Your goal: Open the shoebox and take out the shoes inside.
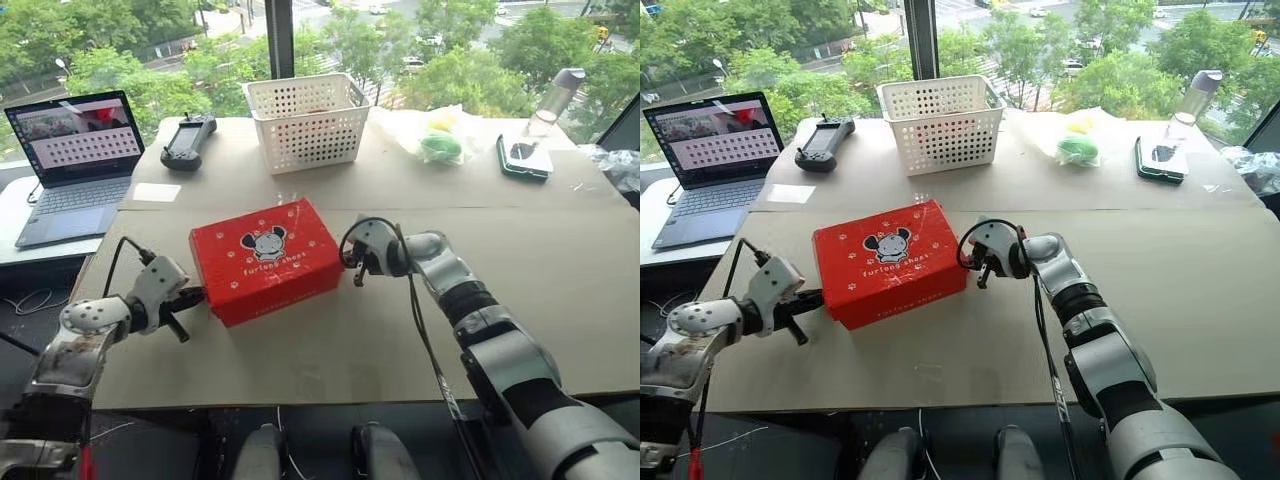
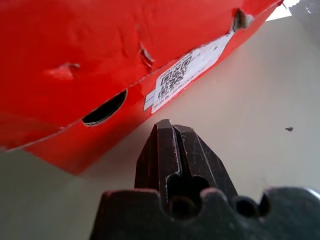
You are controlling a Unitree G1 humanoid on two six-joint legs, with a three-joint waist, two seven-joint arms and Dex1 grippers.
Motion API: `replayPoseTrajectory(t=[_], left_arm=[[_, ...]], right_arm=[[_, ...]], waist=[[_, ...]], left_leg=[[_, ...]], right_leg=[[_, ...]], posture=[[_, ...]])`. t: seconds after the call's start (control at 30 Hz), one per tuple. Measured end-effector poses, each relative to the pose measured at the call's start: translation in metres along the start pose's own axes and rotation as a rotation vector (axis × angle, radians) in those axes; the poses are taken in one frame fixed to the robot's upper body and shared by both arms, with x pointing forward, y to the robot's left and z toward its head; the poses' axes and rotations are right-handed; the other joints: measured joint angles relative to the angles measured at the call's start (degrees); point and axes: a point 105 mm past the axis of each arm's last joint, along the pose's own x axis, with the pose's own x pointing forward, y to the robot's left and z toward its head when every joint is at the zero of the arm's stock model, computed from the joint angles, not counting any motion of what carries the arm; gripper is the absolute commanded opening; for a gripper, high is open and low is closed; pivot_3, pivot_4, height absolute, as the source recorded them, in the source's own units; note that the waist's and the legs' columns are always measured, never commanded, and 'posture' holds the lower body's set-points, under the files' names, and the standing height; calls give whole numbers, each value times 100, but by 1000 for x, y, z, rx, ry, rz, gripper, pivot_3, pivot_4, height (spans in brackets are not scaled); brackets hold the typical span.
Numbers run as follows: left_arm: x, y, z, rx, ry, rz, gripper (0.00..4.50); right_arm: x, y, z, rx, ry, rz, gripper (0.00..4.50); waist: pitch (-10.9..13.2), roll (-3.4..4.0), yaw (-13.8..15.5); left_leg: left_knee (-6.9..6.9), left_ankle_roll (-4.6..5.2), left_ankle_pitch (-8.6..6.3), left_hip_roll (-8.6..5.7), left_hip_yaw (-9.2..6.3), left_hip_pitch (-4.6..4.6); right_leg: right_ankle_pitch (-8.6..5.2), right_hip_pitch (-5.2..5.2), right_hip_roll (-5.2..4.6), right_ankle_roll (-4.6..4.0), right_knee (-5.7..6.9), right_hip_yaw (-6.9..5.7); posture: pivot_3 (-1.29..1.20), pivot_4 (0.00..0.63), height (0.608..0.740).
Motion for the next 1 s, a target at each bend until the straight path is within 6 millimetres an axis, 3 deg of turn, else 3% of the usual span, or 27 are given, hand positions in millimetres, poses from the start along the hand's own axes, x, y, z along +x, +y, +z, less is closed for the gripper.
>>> replayPoseTrajectory(t=[0.1,0.23,0.3,0.57,0.67,0.8,1.0], left_arm=[[17,3,8,23,-13,-4,0],[73,-2,42,111,-38,-72,0],[87,-4,53,154,-35,-90,0],[138,-48,97,189,-136,-238,0],[147,-64,105,198,-160,-281,0],[150,-72,107,212,-167,-302,0],[147,-65,104,224,-168,-285,0]], right_arm=[[-10,-8,-3,5,3,-39,72],[-45,-19,-27,65,30,-153,72],[-56,-21,-32,87,36,-194,72],[-121,-37,-67,204,124,-442,72],[-138,-44,-73,221,142,-515,72],[-146,-47,-69,217,131,-555,72],[-145,-43,-70,226,136,-550,72]], waist=[[0,0,-4],[-1,-2,198],[-1,-2,200],[2,-7,126],[3,-9,113],[3,-10,92],[3,-9,72]], left_leg=[[7,6,13,-2,0,0],[16,15,34,-8,-5,-9],[21,16,33,-8,8,-10],[21,30,26,-15,3,-27],[24,30,26,-15,3,-26],[25,30,26,-14,-7,-18],[32,30,26,-14,-7,-18]], right_leg=[[6,2,-5,8,3,2],[8,17,-6,14,4,-9],[13,13,-8,19,-1,5],[22,6,-9,15,-7,5],[16,6,-10,28,-7,7],[10,9,-5,37,0,8],[11,10,-5,37,2,10]], posture=[[0,150,733],[0,150,733],[0,150,733],[0,150,733],[0,150,733],[0,150,733],[0,150,733]])
